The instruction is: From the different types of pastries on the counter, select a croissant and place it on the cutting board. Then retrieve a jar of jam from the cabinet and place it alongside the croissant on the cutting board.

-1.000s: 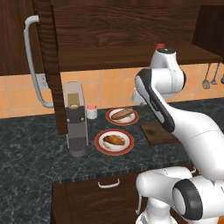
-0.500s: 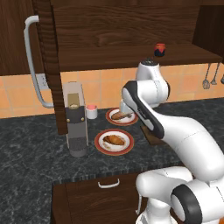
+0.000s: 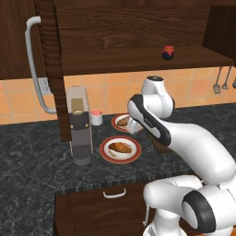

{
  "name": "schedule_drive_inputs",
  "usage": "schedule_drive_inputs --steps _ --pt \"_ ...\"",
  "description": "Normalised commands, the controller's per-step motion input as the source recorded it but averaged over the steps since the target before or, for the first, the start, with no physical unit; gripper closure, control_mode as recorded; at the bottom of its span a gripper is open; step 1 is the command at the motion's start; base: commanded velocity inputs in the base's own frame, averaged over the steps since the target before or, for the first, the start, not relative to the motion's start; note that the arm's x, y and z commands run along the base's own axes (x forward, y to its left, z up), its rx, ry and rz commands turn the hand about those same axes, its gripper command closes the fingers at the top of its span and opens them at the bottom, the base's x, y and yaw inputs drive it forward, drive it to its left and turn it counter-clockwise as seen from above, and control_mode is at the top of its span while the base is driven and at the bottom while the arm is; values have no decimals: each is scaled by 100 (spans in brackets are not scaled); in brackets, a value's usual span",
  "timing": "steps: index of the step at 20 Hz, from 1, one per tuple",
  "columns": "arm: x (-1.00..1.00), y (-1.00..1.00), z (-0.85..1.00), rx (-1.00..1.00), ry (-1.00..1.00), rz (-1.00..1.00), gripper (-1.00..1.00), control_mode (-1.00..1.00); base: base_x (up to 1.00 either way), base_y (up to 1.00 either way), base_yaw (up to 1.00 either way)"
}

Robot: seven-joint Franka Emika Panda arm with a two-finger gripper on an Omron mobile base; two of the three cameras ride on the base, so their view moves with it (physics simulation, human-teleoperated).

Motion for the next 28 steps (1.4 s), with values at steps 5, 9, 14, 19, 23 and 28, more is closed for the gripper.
schedule_drive_inputs --steps 5,9,14,19,23,28 --pt "0 42 -43 -1 3 25 -100 -100 0 0 0" --pt "1 17 -24 -3 2 11 -100 -100 0 0 0" --pt "0 0 -23 -4 4 0 -100 -100 0 0 0" --pt "9 0 -30 -2 4 0 -100 -100 0 0 0" --pt "41 0 -17 0 0 0 -100 -100 0 0 0" --pt "46 0 -14 0 0 0 -100 -100 0 0 0"
